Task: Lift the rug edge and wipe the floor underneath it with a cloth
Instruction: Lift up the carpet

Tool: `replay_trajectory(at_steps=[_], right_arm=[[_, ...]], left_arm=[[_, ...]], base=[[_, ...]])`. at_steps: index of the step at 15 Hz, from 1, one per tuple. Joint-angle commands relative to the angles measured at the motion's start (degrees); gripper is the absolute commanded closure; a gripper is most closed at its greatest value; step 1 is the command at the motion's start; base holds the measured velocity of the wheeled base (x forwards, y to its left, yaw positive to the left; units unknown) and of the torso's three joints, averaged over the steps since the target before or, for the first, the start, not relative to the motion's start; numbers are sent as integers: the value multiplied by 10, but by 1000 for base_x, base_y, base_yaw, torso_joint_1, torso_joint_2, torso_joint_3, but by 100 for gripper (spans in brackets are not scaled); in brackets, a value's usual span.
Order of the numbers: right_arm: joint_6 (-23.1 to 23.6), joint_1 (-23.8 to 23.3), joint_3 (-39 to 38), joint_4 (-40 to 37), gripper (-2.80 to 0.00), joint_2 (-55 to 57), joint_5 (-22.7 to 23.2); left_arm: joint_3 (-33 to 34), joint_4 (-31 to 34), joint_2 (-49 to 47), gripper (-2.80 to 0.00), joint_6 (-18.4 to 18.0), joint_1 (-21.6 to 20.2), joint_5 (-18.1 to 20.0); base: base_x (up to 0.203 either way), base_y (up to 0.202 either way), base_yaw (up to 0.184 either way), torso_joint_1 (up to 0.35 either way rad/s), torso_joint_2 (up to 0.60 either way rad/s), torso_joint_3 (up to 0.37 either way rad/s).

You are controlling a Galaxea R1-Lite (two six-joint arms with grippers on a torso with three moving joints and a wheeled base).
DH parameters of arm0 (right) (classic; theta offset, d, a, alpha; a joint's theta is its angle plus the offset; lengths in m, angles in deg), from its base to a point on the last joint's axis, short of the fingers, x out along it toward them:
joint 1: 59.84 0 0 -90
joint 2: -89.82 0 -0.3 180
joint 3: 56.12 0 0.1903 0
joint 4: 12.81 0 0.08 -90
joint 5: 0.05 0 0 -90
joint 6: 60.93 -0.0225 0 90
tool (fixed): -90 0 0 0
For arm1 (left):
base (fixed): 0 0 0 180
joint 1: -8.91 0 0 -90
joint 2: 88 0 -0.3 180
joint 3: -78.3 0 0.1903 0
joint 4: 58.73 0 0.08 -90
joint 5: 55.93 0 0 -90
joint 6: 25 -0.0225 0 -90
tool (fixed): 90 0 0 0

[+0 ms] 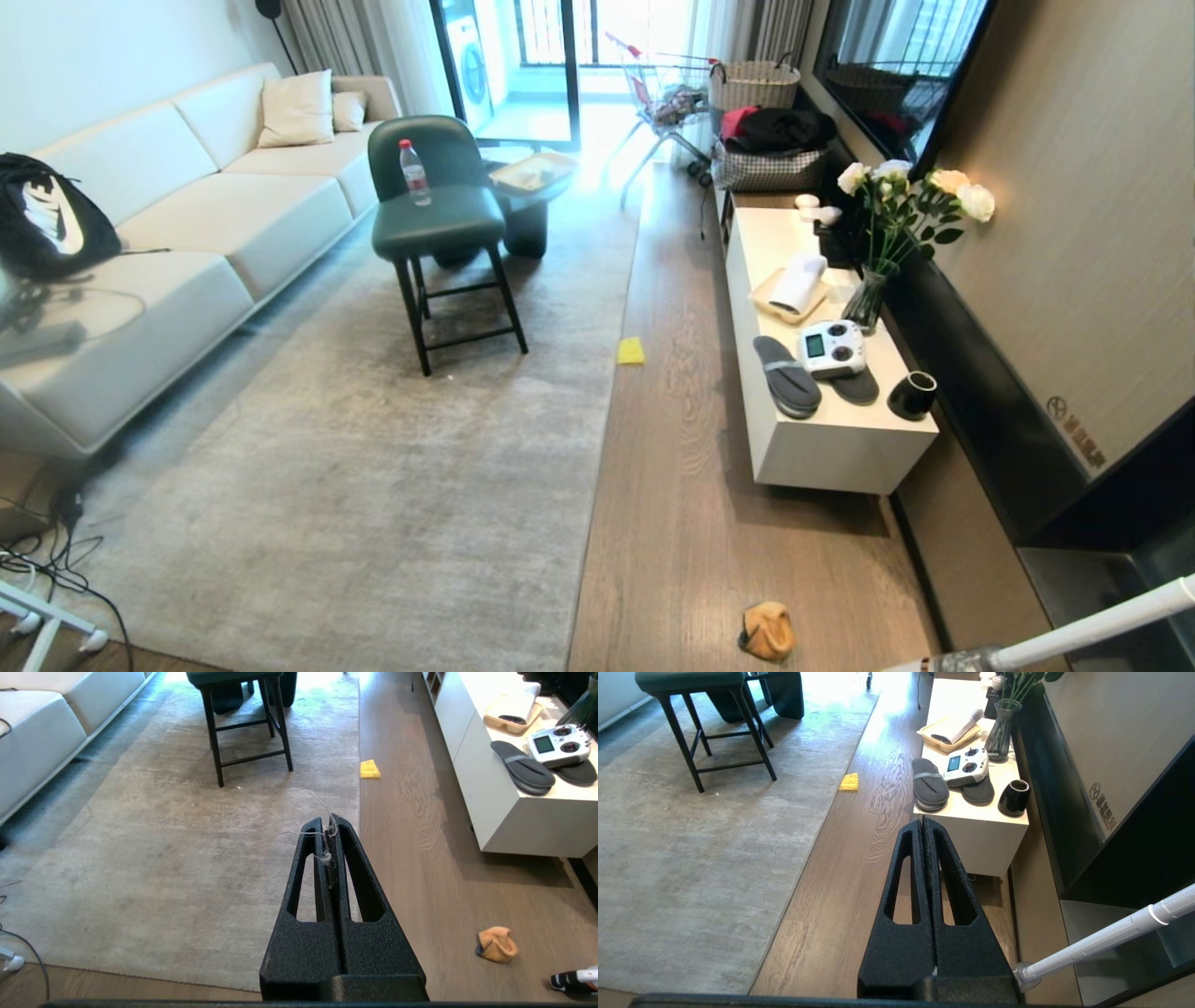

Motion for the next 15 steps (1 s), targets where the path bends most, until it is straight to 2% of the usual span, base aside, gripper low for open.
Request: replay_trajectory(at_steps=[1, 11, 15], right_arm=[[0, 1, 0, 0, 0, 1, 0], [-1, 1, 0, 0, 0, 1, -1], [-6, 1, 0, 0, 0, 1, -1]], left_arm=[[0, 0, 0, 0, 0, 1, 0], [0, 0, 0, 0, 0, 0, 0], [0, 0, 0, 0, 0, 1, 0]], base=[[0, 0, 0, -139, 323, 182], [0, 0, 0, -135, 338, 197], [0, 0, 0, -172, 452, 276]])
